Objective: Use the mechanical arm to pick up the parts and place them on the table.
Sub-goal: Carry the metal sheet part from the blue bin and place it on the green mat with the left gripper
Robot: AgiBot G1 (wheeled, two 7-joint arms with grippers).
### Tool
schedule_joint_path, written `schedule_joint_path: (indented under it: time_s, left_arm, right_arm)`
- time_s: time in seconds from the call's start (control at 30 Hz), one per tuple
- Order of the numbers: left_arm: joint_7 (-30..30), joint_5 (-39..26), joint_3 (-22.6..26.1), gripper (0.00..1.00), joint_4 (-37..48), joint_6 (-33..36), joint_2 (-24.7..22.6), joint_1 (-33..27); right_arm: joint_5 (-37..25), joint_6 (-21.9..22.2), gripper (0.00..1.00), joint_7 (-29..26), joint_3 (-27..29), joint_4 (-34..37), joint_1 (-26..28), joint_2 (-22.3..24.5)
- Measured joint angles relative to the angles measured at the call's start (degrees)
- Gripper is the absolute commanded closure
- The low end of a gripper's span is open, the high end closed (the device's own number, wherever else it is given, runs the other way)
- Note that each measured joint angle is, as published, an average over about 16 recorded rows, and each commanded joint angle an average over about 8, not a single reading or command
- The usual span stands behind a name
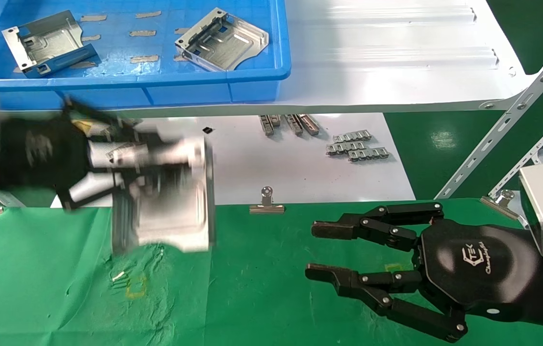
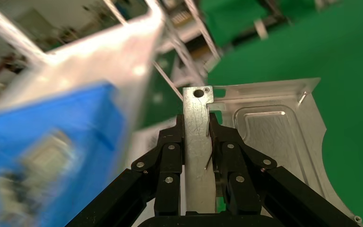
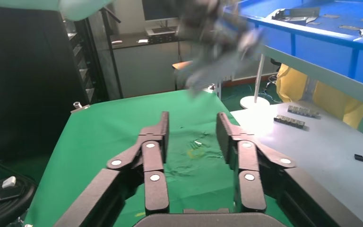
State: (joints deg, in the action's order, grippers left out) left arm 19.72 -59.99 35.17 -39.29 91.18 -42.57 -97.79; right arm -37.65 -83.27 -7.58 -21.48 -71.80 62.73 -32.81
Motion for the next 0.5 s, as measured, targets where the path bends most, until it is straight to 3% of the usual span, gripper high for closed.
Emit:
schedule_joint_path:
  time_s: [0.37, 0.4, 0.5]
  left_arm:
    - [14.86, -4.96, 8.46, 1.00, 10.02, -0.96, -0.08, 4.42]
    - [15.77, -5.43, 8.96, 0.96, 11.30, -1.09, -0.37, 4.53]
    - [18.29, -6.58, 10.17, 0.61, 14.90, -1.67, -1.29, 4.80]
  right_arm:
    - [0.00, 0.00, 0.00, 0.00, 0.00, 0.00, 0.00, 0.00]
    - [0.00, 0.00, 0.00, 0.00, 0.00, 0.00, 0.00, 0.00]
    - [0.00, 0.00, 0.00, 0.00, 0.00, 0.00, 0.00, 0.00]
